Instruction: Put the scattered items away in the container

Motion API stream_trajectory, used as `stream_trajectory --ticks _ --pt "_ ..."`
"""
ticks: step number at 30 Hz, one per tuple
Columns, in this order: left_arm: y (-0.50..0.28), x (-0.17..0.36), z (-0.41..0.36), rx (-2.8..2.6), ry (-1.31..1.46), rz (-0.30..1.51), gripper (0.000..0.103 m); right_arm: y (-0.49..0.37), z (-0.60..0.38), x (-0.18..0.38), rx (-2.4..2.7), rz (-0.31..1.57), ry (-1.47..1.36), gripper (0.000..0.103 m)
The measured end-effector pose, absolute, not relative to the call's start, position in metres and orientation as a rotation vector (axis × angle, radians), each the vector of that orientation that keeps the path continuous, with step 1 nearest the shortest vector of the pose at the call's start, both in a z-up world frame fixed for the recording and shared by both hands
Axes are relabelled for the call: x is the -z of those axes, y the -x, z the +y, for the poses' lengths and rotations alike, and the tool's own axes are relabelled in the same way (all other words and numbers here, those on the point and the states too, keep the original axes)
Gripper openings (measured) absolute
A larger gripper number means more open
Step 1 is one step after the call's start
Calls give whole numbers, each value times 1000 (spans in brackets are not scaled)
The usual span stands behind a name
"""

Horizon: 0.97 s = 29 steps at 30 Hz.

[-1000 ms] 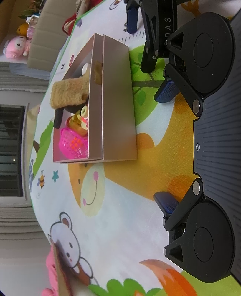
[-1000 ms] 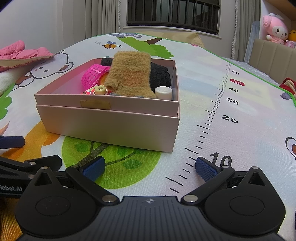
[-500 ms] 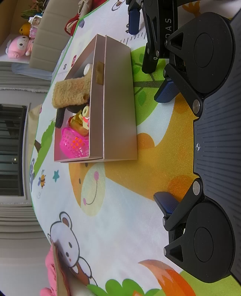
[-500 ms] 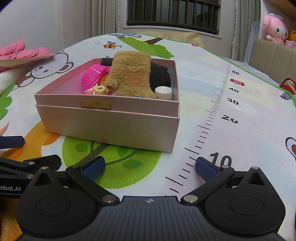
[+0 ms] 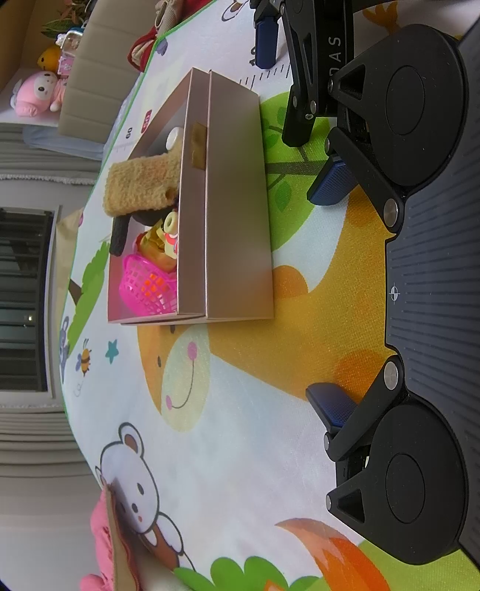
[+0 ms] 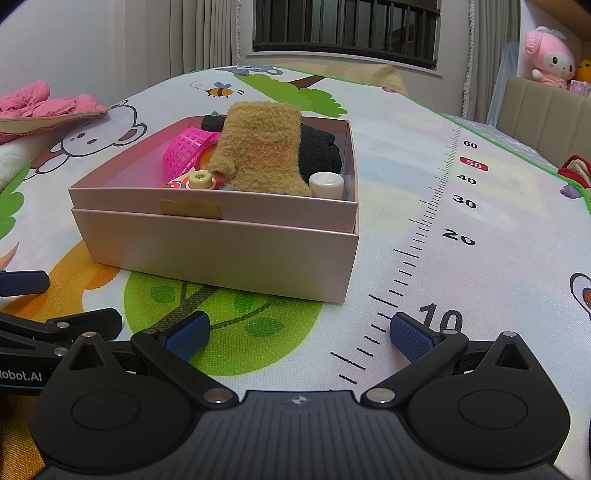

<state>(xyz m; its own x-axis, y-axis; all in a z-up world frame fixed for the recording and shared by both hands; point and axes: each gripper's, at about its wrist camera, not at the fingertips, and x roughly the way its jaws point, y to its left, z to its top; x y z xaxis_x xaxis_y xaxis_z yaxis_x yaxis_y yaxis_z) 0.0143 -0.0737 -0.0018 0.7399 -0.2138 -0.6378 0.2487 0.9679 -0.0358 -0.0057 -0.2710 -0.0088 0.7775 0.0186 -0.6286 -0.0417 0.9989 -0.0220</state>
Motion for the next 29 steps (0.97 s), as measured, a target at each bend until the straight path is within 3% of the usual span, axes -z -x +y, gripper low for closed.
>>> stream_trajectory --ticks 29 --pt "-13 1 -75 250 -52 682 103 5 -271 9 -33 680 35 103"
